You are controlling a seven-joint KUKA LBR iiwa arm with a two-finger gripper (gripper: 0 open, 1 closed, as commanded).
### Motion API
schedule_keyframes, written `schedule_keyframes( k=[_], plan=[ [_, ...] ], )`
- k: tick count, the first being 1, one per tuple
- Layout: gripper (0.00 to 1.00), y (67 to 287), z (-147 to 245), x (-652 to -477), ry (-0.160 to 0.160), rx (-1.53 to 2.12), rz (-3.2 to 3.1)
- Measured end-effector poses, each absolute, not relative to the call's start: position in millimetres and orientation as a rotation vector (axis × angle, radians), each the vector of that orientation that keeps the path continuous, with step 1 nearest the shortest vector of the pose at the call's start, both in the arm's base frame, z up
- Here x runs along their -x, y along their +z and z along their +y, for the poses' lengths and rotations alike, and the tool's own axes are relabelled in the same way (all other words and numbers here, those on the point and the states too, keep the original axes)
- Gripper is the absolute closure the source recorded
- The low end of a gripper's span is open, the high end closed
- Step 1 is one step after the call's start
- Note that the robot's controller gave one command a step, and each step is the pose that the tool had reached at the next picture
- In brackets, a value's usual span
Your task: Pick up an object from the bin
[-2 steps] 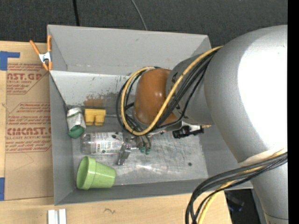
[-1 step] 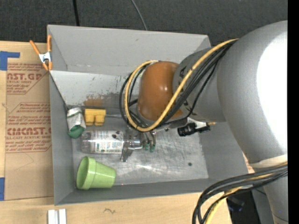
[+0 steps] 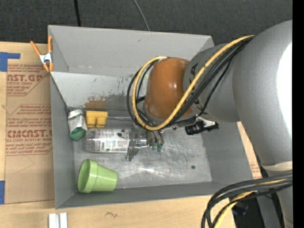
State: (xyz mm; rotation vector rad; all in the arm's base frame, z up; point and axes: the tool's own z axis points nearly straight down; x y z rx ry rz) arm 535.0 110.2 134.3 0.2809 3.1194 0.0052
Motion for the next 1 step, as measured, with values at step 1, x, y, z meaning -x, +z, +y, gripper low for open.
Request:
schedule_keyframes(
  k=[1],
  plan=[
    [1.00,152.7,110.4,-533.6,-0.004,-0.286,3.141]
  ],
)
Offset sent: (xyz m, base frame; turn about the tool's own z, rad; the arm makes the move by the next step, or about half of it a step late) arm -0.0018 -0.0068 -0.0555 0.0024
